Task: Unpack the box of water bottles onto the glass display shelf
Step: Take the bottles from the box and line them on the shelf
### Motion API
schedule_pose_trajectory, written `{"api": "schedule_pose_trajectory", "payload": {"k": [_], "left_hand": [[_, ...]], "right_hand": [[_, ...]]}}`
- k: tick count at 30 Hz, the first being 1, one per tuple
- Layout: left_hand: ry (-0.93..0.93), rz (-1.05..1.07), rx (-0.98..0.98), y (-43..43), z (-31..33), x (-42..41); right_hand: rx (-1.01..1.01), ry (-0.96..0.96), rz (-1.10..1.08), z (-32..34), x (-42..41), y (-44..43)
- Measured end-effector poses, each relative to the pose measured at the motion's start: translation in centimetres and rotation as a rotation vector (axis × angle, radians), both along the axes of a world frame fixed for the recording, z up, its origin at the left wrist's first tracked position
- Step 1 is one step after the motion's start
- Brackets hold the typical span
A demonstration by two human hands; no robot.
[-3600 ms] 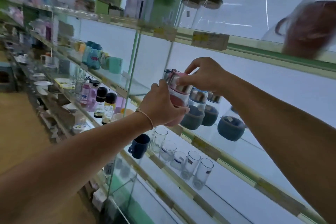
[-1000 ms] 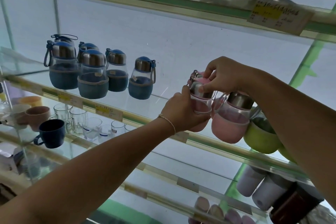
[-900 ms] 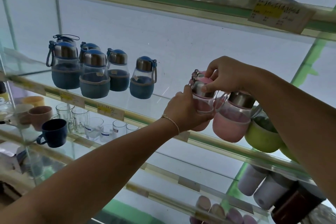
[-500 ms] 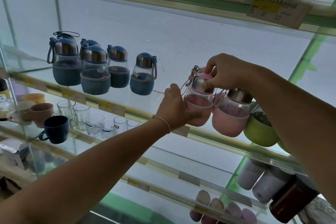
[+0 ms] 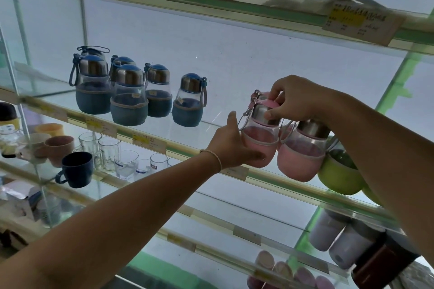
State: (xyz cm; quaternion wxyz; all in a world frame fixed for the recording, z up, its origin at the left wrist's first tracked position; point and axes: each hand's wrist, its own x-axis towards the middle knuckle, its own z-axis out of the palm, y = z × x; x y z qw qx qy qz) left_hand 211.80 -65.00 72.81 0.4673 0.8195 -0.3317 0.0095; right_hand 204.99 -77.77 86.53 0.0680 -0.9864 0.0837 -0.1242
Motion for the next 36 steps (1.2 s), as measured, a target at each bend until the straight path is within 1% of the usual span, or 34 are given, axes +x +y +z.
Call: {"api": "schedule_pose_trajectory", "payload": {"k": [8,13,17,19,21,25,28,36], "left_hand": [[-0.037,-0.008,0.018,-0.1,-0.3,0.3],[-0.014,-0.018,0.030,0.1,0.0,-0.1],[-0.009,-0.032,0.060,0.6,0.8,-0.2],[-0.026,-0.024,0.072,0.8,1.4,-0.2],[-0.049,-0.009,0.082,1.0,2.0,-0.1],[-0.089,0.033,0.072,1.2,3.0,0.0],[-0.133,0.084,0.064,1.3,3.3,0.2],[-0.165,0.160,0.069,2.7,3.5,0.3]], "right_hand": [[-0.024,-0.011,0.000,-0.2,0.0,-0.1],[-0.079,0.005,0.002,-0.4,-0.2,-0.2],[-0.041,0.034,0.020,-0.3,-0.9,-0.4],[0.013,-0.021,0.026,-0.1,-1.4,-0.7],[0.086,-0.115,0.018,0.3,-1.9,-1.1],[0.121,-0.238,-0.006,1.7,-2.8,-2.1],[0.144,-0.270,-0.006,2.3,-3.3,-3.0],[0.144,-0.267,0.027,1.8,-2.9,-3.2]]}}
